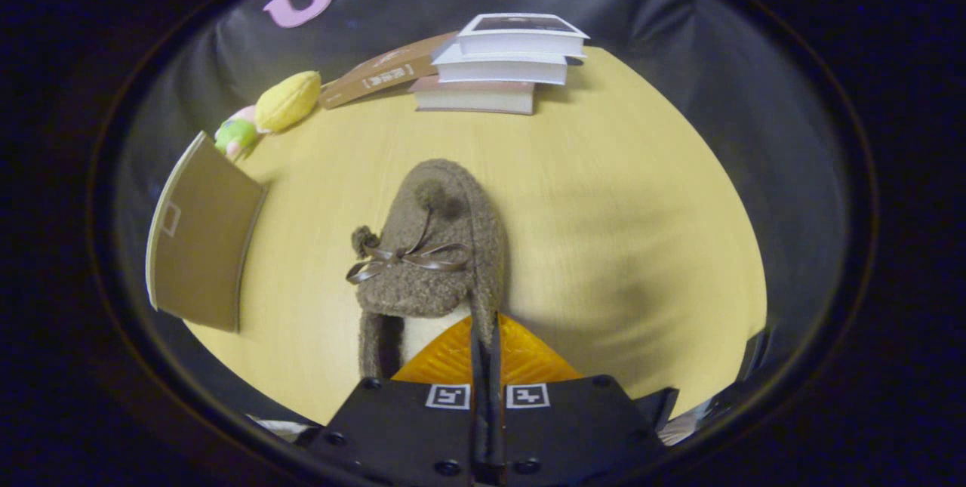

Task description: Open the storage box then place both shoes into the box .Put the left shoe in first, then the right shoe, with the right side of both shoes facing outward in a uniform manner.

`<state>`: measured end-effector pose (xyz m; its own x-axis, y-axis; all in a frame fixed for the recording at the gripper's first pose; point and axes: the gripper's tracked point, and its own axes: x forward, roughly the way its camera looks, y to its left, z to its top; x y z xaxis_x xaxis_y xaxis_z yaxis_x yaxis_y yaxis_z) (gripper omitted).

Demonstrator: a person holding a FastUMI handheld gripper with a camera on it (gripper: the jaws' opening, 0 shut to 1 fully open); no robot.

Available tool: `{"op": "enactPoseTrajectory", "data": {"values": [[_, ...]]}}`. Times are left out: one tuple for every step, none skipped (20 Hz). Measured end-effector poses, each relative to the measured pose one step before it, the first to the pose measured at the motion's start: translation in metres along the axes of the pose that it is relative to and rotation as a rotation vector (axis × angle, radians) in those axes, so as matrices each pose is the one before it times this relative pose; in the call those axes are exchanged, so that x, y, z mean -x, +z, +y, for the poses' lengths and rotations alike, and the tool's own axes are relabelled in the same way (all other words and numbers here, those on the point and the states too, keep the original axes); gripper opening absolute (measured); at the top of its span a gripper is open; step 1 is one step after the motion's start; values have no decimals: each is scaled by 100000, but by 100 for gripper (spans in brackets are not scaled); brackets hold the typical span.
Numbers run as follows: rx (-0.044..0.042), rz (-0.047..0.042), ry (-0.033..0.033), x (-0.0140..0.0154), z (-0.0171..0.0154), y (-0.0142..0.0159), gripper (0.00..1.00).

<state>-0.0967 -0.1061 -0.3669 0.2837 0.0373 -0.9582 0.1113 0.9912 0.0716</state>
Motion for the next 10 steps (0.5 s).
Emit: {"op": "enactPoseTrajectory", "data": {"values": [[-3492, 228, 206, 0, -144, -178, 4], [-2535, 655, 866, 225, 203, -11, 4], [-2903, 593, 1101, 311, 276, -114, 4], [-2992, -195, 1365, 417, 533, 231, 4], [-2649, -540, 916, 378, 404, 232, 4], [-1690, -507, 731, 455, 577, 296, 4], [-1444, -1082, 230, 487, 462, 290, 4], [-962, -1084, 90, 540, 554, 335, 4], [-732, -985, 119, 468, 634, 211, 4], [-894, -578, 259, 445, 708, 128, 4]]}}
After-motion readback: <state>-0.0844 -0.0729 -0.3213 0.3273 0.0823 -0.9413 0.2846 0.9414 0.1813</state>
